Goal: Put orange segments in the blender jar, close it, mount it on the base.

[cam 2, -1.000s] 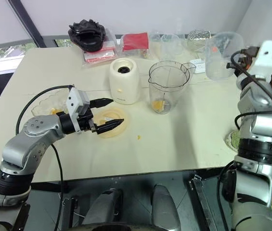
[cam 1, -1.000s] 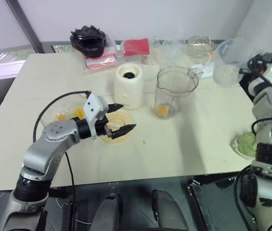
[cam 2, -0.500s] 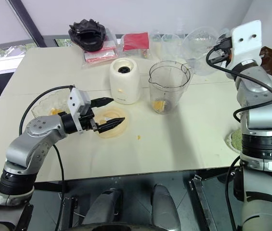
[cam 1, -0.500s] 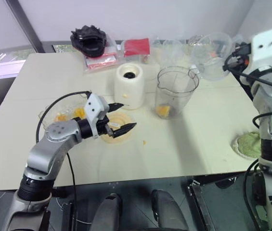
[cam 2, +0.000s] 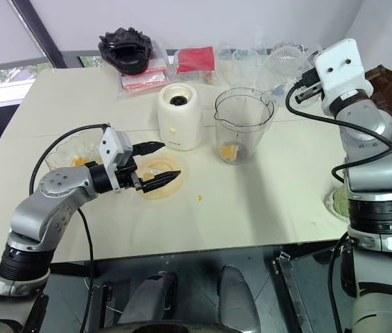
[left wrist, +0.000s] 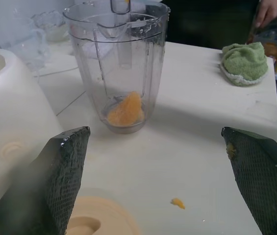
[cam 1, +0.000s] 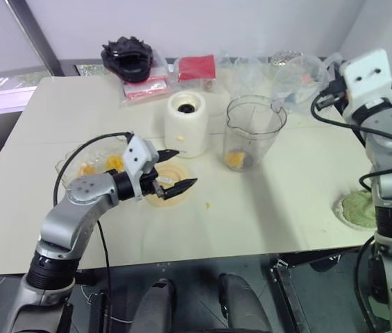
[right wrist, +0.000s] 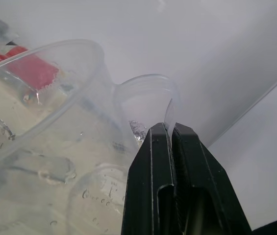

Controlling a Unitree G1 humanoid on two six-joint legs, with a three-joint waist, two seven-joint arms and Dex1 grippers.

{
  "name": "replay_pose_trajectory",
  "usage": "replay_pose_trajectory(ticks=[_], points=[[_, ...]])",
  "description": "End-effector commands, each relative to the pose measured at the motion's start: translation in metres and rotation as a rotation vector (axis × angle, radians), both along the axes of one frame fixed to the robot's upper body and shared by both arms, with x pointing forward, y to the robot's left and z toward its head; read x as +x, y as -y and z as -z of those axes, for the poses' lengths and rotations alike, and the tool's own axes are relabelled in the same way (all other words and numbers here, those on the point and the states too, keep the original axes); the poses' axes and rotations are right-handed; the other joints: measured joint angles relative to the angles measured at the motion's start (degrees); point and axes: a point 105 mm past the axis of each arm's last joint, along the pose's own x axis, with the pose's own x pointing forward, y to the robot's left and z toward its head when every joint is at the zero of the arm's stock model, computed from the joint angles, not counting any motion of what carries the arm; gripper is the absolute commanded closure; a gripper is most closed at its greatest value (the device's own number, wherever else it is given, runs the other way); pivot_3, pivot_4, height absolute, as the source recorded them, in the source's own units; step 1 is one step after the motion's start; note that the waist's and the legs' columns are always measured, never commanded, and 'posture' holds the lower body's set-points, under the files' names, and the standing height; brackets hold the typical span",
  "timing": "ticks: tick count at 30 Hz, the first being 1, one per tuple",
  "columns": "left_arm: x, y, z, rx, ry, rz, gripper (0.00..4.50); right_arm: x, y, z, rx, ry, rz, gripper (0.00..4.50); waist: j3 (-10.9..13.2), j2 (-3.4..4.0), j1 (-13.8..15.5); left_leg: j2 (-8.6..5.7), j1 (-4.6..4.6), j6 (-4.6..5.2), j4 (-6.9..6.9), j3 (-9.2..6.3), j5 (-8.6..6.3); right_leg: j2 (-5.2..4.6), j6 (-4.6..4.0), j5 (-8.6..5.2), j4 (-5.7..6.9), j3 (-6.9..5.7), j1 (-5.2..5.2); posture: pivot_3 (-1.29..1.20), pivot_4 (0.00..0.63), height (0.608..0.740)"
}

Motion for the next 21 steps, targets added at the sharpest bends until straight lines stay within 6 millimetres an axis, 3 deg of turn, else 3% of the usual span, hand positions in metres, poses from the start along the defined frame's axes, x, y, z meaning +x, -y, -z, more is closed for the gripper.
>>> replay_pose_trajectory(ticks=[1,21], points=[[-0.0021,0.0031,-0.0086,0.001,0.046,0.018,0.0,-0.0079,-0.0004,-0.0169,-0.08,0.073,0.009,4.46,0.0,0.0,0.0,0.0,0.0,0.0,0.0,0.0,0.0,0.0,0.0,0.0,0.0,0.0,0.0,0.0,0.15,0.74],[-0.002,0.0024,-0.0074,0.01,0.053,0.015,0.0,-0.0062,-0.0068,-0.0192,-0.324,0.143,0.014,4.46,0.0,0.0,0.0,0.0,0.0,0.0,0.0,0.0,0.0,0.0,0.0,0.0,0.0,0.0,0.0,0.0,0.15,0.74]])
